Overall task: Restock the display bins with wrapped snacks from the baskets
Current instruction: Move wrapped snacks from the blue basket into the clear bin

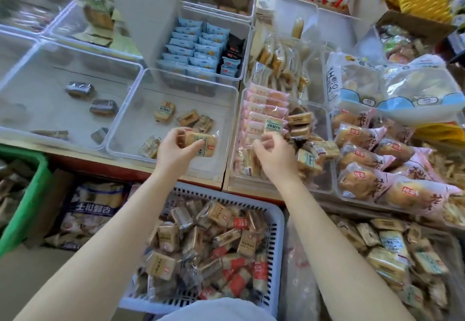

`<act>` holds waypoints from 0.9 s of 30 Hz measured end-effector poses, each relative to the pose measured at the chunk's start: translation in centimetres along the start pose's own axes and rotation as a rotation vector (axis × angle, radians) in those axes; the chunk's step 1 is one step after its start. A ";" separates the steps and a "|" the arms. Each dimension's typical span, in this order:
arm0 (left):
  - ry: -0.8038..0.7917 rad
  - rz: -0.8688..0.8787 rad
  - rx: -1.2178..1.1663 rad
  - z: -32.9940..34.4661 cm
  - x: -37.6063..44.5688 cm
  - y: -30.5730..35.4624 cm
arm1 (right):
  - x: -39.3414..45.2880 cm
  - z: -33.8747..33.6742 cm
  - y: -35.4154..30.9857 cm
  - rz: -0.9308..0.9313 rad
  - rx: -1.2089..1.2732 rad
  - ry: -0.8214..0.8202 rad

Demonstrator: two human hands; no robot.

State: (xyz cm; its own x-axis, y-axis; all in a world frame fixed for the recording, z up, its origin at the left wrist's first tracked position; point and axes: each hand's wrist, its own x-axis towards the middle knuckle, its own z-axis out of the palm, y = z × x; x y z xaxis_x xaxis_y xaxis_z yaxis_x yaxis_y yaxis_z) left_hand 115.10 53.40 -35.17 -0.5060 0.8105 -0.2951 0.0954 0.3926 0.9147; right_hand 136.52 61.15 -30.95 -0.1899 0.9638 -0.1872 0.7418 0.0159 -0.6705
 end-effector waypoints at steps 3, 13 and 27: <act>0.027 0.045 0.288 -0.9 1.8 -1.2 | 3.2 -0.2 2.0 0.060 -0.191 0.127; -0.213 0.311 1.024 -2.4 1.1 -7.0 | 6.9 2.4 2.2 0.249 -0.391 0.274; -0.128 0.327 0.972 -1.1 1.7 -8.1 | -1.4 4.2 -3.0 0.388 1.438 -0.509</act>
State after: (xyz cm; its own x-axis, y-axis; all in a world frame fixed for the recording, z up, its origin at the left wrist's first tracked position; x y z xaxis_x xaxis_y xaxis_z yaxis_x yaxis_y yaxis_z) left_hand 112.53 51.10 -42.72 -0.2413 0.9587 -0.1507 0.8920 0.2802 0.3546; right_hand 131.83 58.64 -31.73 -0.5491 0.6567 -0.5170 -0.3577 -0.7437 -0.5647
